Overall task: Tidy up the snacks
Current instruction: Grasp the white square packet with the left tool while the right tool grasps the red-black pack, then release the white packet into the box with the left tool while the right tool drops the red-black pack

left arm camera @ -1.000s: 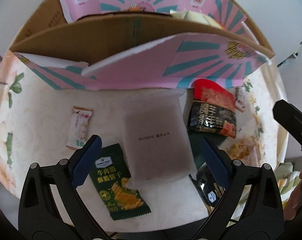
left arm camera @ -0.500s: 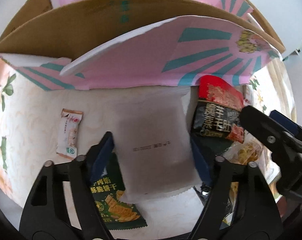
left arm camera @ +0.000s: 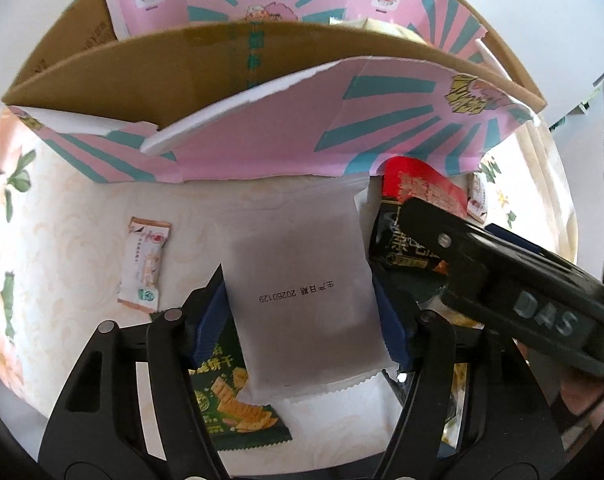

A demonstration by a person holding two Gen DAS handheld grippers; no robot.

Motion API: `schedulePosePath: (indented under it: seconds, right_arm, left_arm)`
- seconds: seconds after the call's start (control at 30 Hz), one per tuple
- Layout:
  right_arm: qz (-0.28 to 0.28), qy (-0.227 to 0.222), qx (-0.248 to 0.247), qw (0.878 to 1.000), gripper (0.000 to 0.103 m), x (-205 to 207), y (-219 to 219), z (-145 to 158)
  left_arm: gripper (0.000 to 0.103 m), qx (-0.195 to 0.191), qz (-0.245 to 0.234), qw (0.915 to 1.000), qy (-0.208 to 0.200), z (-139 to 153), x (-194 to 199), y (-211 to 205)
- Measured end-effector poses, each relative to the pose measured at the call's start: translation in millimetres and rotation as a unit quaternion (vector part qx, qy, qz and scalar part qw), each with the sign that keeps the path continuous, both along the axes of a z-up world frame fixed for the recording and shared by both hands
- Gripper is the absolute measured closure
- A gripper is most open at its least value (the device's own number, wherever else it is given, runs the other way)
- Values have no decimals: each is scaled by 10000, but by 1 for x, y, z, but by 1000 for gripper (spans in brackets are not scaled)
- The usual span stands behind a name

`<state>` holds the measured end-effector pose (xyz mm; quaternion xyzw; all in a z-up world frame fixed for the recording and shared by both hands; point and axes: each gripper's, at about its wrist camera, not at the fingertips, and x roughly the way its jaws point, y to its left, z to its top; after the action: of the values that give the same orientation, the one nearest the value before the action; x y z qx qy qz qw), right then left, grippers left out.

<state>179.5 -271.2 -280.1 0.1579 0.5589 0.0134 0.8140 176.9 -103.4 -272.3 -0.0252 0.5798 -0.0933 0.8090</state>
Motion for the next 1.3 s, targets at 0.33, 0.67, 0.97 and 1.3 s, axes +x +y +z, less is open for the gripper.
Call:
schedulePosePath:
  seconds: [0.33, 0.67, 0.97, 1.3]
  right_arm:
    - [-50, -122, -296, 9995, 6, 5, 23, -9]
    - [361, -525, -1023, 9927, 40, -7, 53, -11]
    - [423, -820, -621, 9938, 41, -34, 29, 14]
    - [746, -1236, -193, 9893, 41, -46, 22, 81]
  left_arm:
    - [40, 137, 150, 9996, -179, 27, -18, 34]
    - [40, 82, 431, 9985, -317, 27, -30, 45]
    - [40, 31, 491, 9972, -559, 47, -39, 49]
    - [40, -60, 548, 9925, -1094, 108, -43, 45]
